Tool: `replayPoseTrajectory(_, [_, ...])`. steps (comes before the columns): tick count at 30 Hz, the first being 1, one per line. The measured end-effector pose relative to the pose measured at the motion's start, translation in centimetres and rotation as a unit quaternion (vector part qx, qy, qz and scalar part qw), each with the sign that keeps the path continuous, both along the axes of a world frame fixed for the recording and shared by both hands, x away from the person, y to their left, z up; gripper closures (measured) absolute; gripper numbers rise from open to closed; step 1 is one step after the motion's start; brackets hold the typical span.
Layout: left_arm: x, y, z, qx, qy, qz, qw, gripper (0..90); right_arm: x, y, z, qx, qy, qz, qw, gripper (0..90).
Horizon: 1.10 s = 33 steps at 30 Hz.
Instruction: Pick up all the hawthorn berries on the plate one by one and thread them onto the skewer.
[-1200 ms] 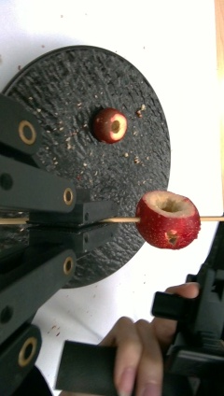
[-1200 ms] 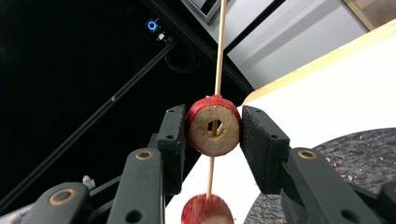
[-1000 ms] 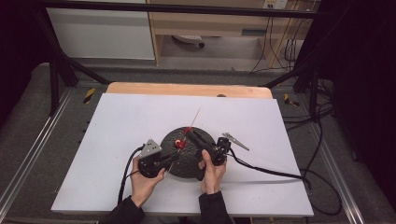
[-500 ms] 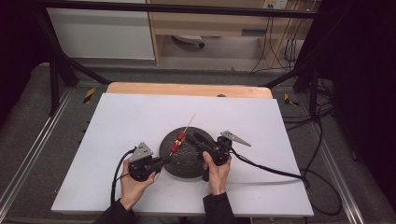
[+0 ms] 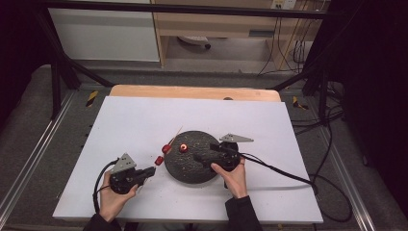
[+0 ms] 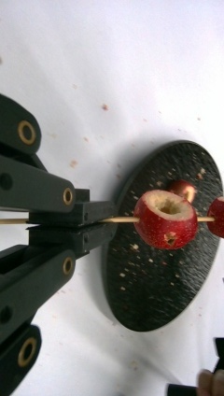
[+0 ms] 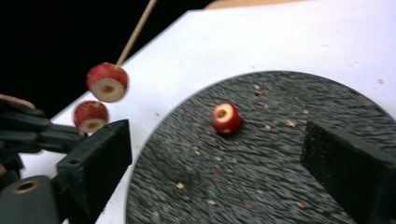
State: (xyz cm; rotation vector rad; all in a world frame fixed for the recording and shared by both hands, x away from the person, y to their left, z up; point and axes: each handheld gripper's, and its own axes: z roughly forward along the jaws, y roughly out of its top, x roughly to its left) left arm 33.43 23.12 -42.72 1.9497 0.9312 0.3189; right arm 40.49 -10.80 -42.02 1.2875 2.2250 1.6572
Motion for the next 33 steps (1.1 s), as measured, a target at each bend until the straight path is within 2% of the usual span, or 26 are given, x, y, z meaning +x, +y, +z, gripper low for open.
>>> replayPoseTrajectory(4, [-0.1,1.1,-0.1,0.0,0.008,-0.002,1.0,88.7,0.5,-0.3,0.3,-0.03,0.001,0.011,0.9995,6.8])
replayPoseTrajectory(6, [-0.2,1.6,-0.2,0.002,0.013,0.0,0.9999,88.7,0.8,-0.4,0.3,-0.042,0.009,0.016,0.9989,6.4])
replayPoseTrajectory(8, [-0.2,2.0,-0.3,0.006,0.015,0.001,0.9999,88.7,1.1,-0.4,0.4,-0.07,0.012,0.021,0.9972,4.8])
replayPoseTrajectory(11, [-0.3,2.5,-0.3,0.01,0.015,0.005,0.9998,88.7,1.6,0.3,0.8,-0.126,0.009,0.037,0.9913,4.2])
replayPoseTrajectory(14, [-0.5,2.8,-0.3,0.014,0.015,0.003,0.9998,88.7,2.0,1.3,1.2,-0.151,0.012,0.057,0.9869,4.9])
replayPoseTrajectory(20, [-0.6,3.2,-0.6,0.019,0.018,0.0,0.9997,88.6,3.2,3.8,2.3,-0.214,0.02,0.088,0.9726,6.3])
replayPoseTrajectory(23, [-0.6,3.4,-0.7,0.021,0.019,-0.001,0.9996,88.6,4.0,4.9,2.6,-0.234,0.02,0.098,0.9669,6.9])
replayPoseTrajectory(27, [-0.6,3.6,-0.8,0.021,0.019,0.0,0.9996,88.7,4.9,6.0,2.7,-0.245,0.026,0.104,0.9635,7.6])
replayPoseTrajectory(30, [-0.6,3.6,-0.8,0.022,0.019,0.001,0.9996,88.7,5.6,6.7,2.7,-0.262,0.031,0.106,0.9589,8.3])
replayPoseTrajectory(33, [-0.6,3.5,-0.8,0.023,0.018,0.001,0.9996,88.7,6.4,7.3,2.6,-0.268,0.038,0.103,0.957,9.4])
